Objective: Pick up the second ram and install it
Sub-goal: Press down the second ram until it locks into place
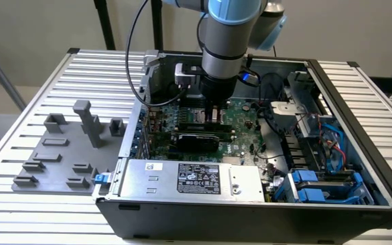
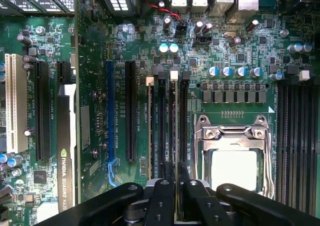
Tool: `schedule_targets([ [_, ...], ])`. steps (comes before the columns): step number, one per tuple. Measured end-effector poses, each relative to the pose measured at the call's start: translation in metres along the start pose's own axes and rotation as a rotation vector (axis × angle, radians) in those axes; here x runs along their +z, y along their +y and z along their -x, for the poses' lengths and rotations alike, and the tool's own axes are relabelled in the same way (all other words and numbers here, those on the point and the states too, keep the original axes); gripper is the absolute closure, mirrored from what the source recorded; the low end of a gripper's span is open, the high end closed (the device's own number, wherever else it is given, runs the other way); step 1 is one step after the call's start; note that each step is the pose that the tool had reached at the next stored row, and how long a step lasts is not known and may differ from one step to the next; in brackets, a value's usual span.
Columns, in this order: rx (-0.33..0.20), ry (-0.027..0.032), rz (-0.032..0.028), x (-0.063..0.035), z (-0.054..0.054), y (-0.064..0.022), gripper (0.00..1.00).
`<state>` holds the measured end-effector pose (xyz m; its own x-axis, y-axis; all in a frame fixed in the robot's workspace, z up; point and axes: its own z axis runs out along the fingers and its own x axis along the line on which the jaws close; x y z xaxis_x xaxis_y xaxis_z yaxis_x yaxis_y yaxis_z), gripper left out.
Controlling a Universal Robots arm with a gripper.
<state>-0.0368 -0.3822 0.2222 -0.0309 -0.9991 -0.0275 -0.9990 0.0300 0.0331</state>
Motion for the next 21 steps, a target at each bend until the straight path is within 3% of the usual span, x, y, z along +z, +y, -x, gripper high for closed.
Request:
schedule_targets([
  [4, 0.000, 0.0002, 0.0000, 0.0002, 0.000, 0.0000, 0.85],
  [5, 0.000, 0.0002, 0.0000, 0.0002, 0.000, 0.0000, 0.78],
  [9, 0.000, 0.0000, -0.0001, -0.0015, 0.000, 0.0000, 0.78],
  [18, 0.000, 0.0004, 0.0000, -0.0205, 0.001, 0.0007, 0.78],
  [21, 0.000, 0.0002, -0.0001, -0.0216, 0.001, 0.0007, 0.78],
])
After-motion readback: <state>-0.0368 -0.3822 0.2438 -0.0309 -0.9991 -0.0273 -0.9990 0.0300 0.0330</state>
